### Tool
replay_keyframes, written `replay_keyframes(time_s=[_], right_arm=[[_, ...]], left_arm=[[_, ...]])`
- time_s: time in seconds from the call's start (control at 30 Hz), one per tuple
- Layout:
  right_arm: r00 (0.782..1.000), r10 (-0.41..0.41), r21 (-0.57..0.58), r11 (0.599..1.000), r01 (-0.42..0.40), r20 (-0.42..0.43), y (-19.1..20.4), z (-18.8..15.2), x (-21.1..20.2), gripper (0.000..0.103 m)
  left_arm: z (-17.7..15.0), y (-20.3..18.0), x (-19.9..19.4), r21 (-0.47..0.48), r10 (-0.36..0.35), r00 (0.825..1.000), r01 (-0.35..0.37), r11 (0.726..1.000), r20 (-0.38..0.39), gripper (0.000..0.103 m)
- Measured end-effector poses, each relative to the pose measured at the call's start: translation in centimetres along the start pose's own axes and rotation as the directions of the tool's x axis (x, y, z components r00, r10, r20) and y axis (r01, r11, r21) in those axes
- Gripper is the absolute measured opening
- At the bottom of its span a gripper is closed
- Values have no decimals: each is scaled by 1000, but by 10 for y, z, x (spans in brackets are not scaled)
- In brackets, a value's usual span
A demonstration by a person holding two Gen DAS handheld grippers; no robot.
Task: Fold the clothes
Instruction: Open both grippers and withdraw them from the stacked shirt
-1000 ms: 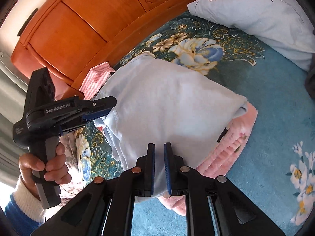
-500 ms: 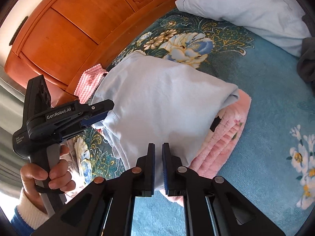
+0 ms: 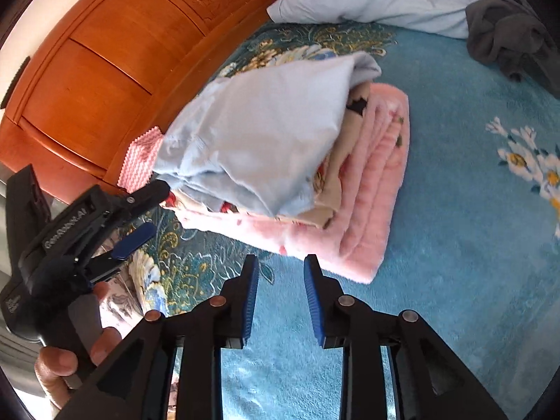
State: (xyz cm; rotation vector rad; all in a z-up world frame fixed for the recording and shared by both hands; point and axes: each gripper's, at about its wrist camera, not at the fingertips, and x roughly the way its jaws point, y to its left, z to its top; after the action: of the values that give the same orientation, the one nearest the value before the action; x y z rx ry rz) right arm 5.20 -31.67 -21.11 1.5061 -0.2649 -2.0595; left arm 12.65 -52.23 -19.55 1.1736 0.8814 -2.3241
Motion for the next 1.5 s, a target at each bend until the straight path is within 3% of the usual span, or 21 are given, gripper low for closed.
replay_keyframes(time_s=[0.07,0.13,0.27,0.37,0.47,0.77,0.93,1.5], right_arm=[[999,-40,-16,999,40,3,-2,-6,9,62],[998,-63,-43,997,63,13,-4,-7,15,74],[989,-138,-104,984,144,58,-2,-6,19,77],[979,-166,-109,978,179,119,-3,-4,13,94],[965,-186,-123,970,210,183,-1,-1,7,94],[936,-234,-196,937,288,262,8,6,7,94],[935,-244,-212,930,301,258,10,6,13,94],[921,-290,-278,891,358,259,13,4,24,94]], left_arm=[[-6,4,1,-7,13,1000,-13,1000,1,84],[-11,4,3,-2,27,1000,-27,1000,-1,89],[-17,-3,7,31,47,999,-47,998,14,93],[-18,-11,8,68,59,998,-61,996,35,103],[-19,-16,8,99,65,997,-69,993,47,103],[-21,-19,15,110,101,990,-112,988,99,103],[-26,-22,16,135,126,980,-147,980,151,103],[-32,-19,32,133,136,981,-155,979,141,103]])
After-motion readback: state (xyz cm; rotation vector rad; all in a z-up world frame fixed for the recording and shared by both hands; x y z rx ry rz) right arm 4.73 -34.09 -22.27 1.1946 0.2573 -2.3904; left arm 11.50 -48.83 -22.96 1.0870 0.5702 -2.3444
